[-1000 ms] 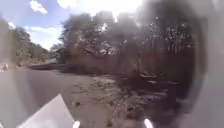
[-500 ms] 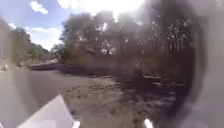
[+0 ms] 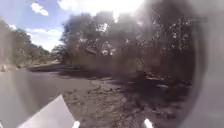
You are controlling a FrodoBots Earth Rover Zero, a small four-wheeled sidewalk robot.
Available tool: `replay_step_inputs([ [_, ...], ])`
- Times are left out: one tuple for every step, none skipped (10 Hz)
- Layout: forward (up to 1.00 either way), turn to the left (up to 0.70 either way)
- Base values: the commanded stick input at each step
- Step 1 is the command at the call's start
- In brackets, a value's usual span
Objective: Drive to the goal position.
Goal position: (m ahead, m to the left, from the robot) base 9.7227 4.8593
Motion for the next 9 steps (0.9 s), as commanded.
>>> replay_step_inputs([
  [0.5,0.0],
  [0.5,0.0],
  [0.5,0.0],
  [0.5,0.0],
  [0.5,0.0],
  [0.5,0.0],
  [0.5,0.0],
  [0.5,0.0],
  [0.5,0.31],
])
